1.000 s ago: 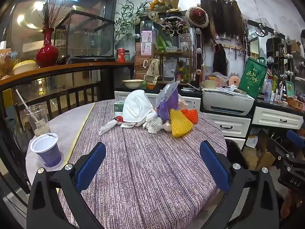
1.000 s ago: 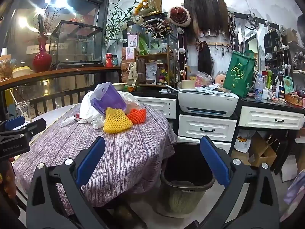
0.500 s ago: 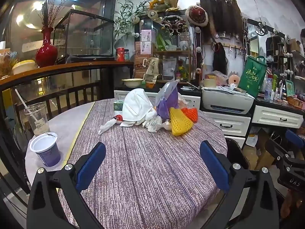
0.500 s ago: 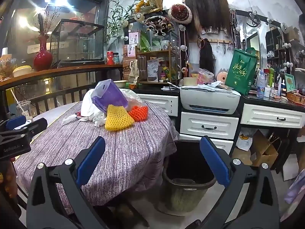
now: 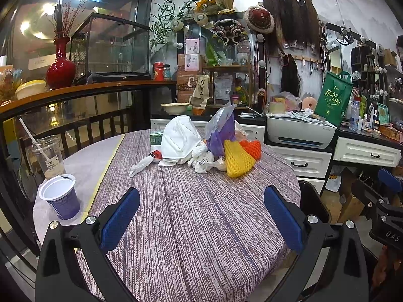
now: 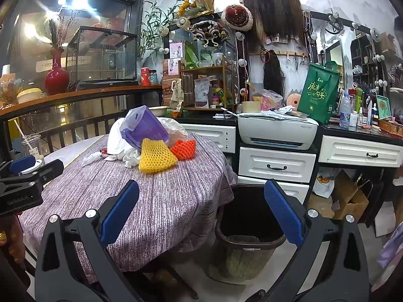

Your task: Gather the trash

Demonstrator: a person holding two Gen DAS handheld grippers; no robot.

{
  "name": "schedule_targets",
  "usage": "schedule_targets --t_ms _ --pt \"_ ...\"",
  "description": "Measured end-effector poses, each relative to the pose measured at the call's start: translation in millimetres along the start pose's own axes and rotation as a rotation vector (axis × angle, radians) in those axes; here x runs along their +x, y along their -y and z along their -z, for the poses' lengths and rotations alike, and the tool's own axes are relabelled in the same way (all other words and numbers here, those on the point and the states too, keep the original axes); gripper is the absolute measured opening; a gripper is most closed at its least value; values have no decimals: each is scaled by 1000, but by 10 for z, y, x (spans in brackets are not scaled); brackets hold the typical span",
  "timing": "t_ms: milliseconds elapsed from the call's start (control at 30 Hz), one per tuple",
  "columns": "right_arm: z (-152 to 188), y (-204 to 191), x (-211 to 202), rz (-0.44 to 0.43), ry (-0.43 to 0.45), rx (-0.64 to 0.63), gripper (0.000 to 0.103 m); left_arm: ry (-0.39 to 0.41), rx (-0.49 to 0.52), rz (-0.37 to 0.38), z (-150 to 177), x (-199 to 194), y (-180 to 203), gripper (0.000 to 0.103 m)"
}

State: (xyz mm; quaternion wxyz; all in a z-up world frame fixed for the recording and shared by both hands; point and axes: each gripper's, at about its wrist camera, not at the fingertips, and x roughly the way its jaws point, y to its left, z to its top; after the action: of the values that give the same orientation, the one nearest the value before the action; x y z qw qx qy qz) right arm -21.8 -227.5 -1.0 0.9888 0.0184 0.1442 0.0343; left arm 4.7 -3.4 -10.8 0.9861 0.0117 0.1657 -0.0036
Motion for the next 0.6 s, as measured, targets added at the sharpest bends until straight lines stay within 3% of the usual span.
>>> schedule_targets --t_ms 600 --pt "5 9 11 -2 -1 3 98 -4 3 2 0 -3 18 98"
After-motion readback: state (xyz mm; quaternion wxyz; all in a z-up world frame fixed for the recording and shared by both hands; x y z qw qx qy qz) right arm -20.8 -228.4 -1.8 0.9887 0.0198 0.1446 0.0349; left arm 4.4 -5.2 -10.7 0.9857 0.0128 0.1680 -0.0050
